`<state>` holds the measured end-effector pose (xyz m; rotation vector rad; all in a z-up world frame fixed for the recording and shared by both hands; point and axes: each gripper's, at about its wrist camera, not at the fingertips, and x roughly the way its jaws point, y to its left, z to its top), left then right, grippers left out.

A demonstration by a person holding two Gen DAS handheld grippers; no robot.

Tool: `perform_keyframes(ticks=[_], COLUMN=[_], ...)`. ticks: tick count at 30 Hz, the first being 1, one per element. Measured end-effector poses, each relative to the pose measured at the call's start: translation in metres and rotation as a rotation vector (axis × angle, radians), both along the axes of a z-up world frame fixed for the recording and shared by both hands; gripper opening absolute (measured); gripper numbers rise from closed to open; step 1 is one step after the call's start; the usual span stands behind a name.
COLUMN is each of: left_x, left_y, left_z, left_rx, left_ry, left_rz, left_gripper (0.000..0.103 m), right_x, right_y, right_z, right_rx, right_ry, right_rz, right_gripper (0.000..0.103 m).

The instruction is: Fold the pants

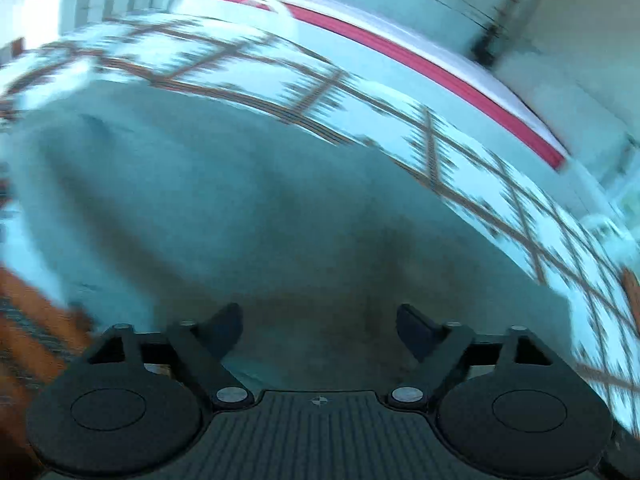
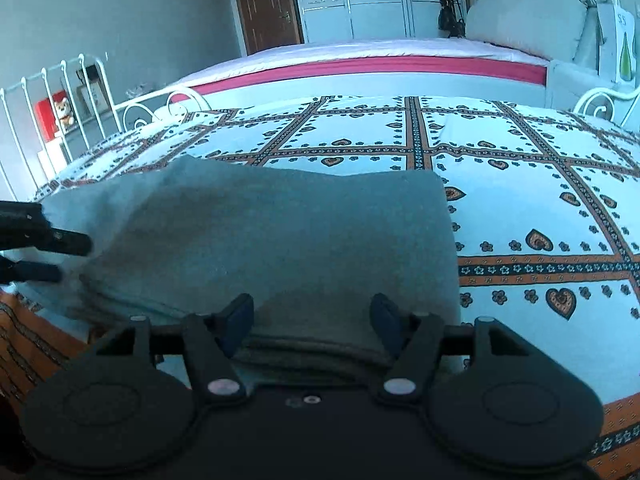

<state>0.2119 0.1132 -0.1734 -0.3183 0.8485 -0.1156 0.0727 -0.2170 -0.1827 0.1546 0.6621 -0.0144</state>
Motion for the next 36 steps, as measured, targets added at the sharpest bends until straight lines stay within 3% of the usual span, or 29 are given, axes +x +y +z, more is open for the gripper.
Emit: perform_keyframes(ticks=[6, 10, 14, 18, 27, 30, 33, 36], left_x=[0.006, 0.011, 0.015, 0.022, 0.041, 0.042, 0.035, 0.032], left_y=[0.068, 0.129, 0.173, 0.194, 0.198, 0.198, 0.201, 0.197], left_z=[0.008, -0.009, -0.033, -0.056, -0.073, -0.079, -0.084, -0.082], left_rx=[0.012, -0.135, -0.218, -0.329, -0.481, -0.523, -0.579, -0.575], left_ry=[-0.002, 0.076, 0.119, 0.132, 0.088, 0.082, 0.067, 0.035], left_rz=[0.210, 0.389, 0.520, 0.549, 0.532, 0.546, 0.568, 0.558], left_gripper=[0.091, 0.091, 0.091, 0.087, 0.060, 0.045, 0.031, 0.023], right_x=[0.000, 0.002, 0.003, 0.005, 0.007, 0.007, 0.007, 0.009], right_y=[0.002, 0.004, 0.008, 0.014, 0.018, 0.018, 0.019, 0.024], right_z=[0.004, 0.003, 0.003, 0.003, 0.000, 0.001, 0.004, 0.006], right_rx=[0.032, 0.049, 0.044, 0.034, 0.027, 0.025, 0.021, 0.019], right_ry=[-0.014, -0.012, -0.014, -0.017, -0.022, -0.025, -0.038, -0.037], right_rz=[-0.005, -0.013, -0.002, 0.006, 0.009, 0.009, 0.015, 0.037], right_gripper=[0.064, 0.066, 0.066, 0.066, 0.068, 0.067, 0.061, 0.042])
